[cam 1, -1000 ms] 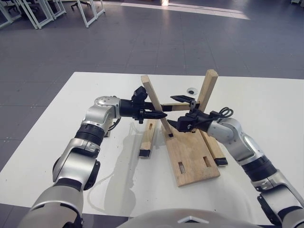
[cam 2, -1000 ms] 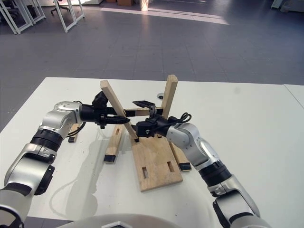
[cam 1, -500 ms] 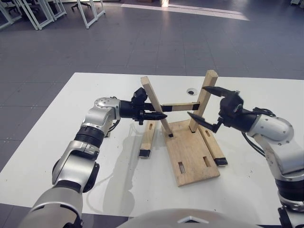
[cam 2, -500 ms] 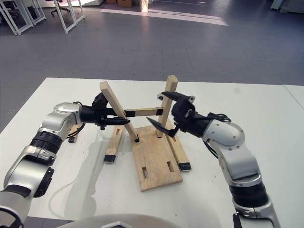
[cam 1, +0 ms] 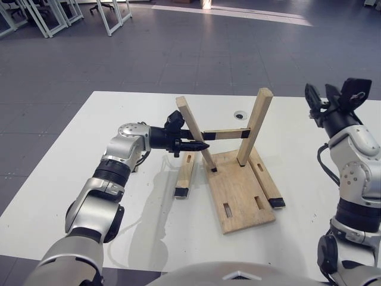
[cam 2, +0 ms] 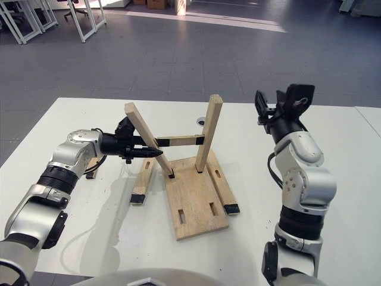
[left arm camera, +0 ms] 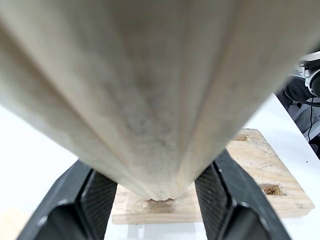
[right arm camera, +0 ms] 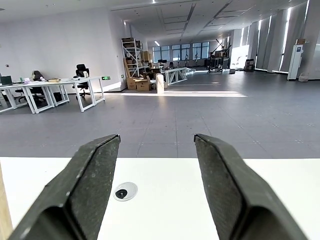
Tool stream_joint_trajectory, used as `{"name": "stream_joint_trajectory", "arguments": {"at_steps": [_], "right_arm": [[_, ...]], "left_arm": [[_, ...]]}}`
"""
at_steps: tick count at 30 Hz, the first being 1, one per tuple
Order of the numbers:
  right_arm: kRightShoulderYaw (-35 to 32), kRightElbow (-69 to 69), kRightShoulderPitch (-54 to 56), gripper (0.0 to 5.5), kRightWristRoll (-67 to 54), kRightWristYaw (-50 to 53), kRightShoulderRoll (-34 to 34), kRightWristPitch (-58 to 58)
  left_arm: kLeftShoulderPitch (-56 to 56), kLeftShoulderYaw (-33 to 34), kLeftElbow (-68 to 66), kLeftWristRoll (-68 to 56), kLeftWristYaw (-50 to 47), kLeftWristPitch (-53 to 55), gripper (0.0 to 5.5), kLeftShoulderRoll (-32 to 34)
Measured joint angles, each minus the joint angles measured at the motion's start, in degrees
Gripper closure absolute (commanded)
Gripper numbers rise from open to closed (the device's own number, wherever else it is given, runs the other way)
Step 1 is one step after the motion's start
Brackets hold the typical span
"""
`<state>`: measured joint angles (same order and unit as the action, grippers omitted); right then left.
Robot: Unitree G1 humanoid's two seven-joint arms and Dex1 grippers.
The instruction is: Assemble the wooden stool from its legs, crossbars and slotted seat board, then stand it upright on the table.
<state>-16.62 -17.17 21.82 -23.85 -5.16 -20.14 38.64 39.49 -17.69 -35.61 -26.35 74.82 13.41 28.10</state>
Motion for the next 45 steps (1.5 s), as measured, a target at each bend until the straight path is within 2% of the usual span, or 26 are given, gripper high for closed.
{"name": "stream_joint_trajectory", "arguments": {"at_steps": [10,37,45], "right_arm": [[4.3,-0.4,0.1,2.76,-0.2,-0.1,1.5,1.8],[6.0,-2.9,-0.8,2.76,1.3,1.1,2.1,2.8],[6.3,3.6,-6.6,2.76,7.4,5.5,-0.8,12.9]], "left_arm": [[0.2,0.1,-0.6,-0.4,0.0,1.5,3.43,-0.1],[4.1,-2.0,-4.6,-0.8,2.3,2.6,3.43,-0.1],[5.1,-3.1,-4.9,-0.8,2.3,2.4,3.43,0.0]]}}
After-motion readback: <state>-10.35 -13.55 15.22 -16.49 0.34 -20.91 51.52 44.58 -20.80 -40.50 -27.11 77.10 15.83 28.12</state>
